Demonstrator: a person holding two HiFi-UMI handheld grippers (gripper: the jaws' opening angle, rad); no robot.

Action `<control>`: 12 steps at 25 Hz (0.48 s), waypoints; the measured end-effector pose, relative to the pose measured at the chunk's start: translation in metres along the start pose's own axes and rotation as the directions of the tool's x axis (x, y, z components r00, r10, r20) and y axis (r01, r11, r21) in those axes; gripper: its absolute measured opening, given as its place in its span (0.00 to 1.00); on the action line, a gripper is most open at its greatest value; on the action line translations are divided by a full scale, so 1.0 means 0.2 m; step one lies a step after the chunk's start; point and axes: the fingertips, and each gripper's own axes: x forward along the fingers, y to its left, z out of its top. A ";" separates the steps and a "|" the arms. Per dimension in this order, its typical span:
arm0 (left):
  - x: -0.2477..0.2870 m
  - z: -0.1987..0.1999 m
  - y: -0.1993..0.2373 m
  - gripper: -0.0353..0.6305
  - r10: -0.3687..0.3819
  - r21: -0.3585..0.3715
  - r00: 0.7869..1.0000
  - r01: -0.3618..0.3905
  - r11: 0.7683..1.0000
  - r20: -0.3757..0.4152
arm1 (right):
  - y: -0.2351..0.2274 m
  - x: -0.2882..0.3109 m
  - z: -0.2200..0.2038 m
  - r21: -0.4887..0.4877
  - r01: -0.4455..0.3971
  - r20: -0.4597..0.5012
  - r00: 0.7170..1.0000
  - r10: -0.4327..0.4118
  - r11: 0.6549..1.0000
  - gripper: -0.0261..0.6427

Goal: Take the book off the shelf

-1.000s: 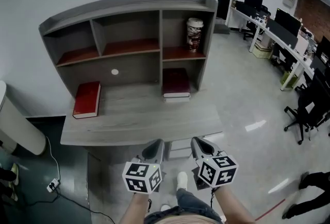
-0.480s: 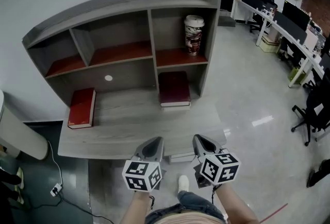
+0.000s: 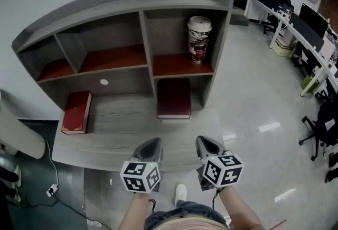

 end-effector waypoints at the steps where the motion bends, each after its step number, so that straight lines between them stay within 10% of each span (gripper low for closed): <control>1: 0.03 0.00 0.01 0.07 0.005 -0.012 1.000 -0.005 1.000 -0.002 | -0.02 0.02 0.01 -0.003 -0.005 -0.005 1.000 0.005 1.000 0.05; 12: 0.27 0.04 0.05 0.07 0.061 -0.031 0.998 -0.062 0.998 -0.030 | -0.19 0.19 0.07 -0.021 -0.005 -0.036 0.999 0.004 1.000 0.05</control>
